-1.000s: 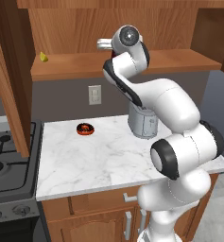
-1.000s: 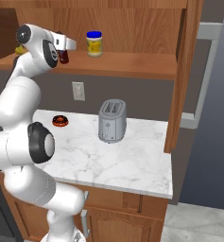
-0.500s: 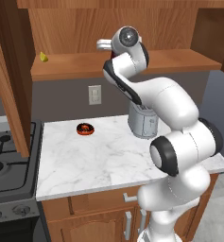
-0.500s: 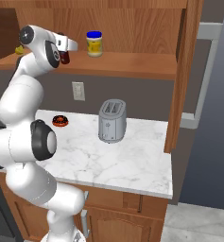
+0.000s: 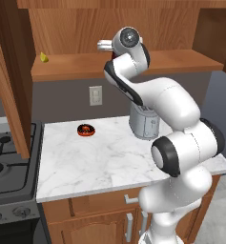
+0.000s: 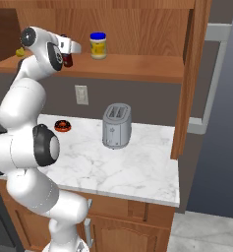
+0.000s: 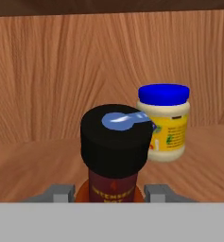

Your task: Pick the condiment bottle and mayonnaise from the counter and place them in the cabinet.

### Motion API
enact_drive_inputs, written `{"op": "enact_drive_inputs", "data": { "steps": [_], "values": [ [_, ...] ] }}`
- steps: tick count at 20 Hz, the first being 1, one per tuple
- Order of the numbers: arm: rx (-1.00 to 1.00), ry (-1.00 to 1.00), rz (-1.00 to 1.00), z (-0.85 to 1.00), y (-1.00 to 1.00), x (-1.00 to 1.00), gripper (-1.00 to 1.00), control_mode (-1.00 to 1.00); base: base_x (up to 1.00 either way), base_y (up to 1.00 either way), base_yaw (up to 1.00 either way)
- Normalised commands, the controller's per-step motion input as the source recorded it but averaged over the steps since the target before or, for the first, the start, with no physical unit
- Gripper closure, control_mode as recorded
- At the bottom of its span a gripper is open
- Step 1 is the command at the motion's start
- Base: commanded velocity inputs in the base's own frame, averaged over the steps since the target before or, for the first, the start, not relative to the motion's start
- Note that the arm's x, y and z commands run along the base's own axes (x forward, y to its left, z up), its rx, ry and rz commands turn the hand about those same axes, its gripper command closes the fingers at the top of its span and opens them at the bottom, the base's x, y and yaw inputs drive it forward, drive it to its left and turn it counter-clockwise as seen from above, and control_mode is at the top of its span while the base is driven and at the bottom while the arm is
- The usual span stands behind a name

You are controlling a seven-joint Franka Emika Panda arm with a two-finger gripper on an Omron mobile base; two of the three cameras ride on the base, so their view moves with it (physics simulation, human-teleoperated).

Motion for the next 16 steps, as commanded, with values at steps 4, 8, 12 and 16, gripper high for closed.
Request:
{"op": "enact_drive_inputs", "data": {
  "steps": [4,8,12,16],
  "values": [
    [0.00,0.00,0.00,-0.10,0.00,0.03,1.00,-1.00,0.00,0.00,0.00],
    [0.00,0.00,0.00,-0.02,0.00,0.05,1.00,-1.00,0.00,0.00,0.00],
    [0.00,0.00,0.00,0.00,0.03,0.27,1.00,-1.00,0.00,0.00,0.00],
    [0.00,0.00,-0.01,0.00,0.05,0.29,1.00,-1.00,0.00,0.00,0.00]
  ]
}}
